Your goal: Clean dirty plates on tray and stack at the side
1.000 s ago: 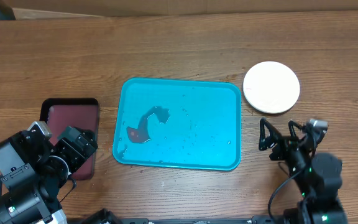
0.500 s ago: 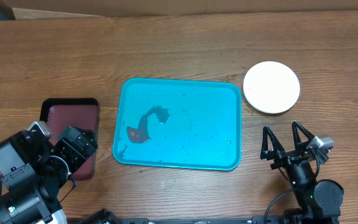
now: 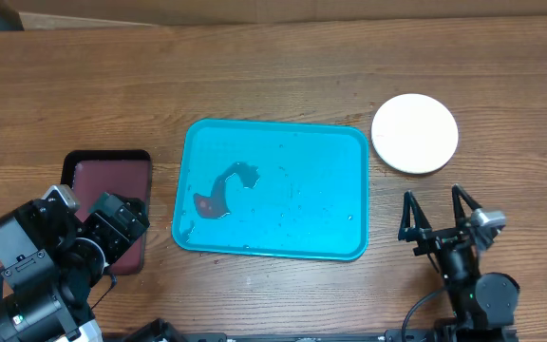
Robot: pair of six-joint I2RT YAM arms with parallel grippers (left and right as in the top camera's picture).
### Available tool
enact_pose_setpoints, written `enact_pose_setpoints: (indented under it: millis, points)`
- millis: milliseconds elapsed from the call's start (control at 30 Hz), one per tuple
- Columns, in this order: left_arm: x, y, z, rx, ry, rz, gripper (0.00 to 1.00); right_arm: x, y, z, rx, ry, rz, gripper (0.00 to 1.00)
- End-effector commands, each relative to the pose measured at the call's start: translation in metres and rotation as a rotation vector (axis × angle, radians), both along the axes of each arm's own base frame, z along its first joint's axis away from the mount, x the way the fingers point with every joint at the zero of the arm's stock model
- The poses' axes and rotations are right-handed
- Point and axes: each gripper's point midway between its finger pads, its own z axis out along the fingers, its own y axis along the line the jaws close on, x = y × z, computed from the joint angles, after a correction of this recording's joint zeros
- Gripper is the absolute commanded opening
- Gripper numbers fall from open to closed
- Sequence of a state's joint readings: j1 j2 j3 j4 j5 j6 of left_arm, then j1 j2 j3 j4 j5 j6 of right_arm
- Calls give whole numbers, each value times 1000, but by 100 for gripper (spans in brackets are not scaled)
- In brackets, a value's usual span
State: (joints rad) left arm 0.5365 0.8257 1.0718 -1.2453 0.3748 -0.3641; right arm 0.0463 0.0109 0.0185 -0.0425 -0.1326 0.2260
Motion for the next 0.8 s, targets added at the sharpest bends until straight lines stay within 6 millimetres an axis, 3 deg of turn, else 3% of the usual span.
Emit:
enact_pose_setpoints:
  millis: [0, 333, 767]
  points:
    - [0, -2, 0, -9, -4, -4, 100, 2, -13, -13, -77, 28, -74, 100]
    - [0, -2, 0, -9, -4, -4, 100, 3, -25, -14, -80, 36, -141, 100]
    - [0, -2, 0, -9, -4, -4, 100, 5, -25, -23, -106, 73, -138, 100]
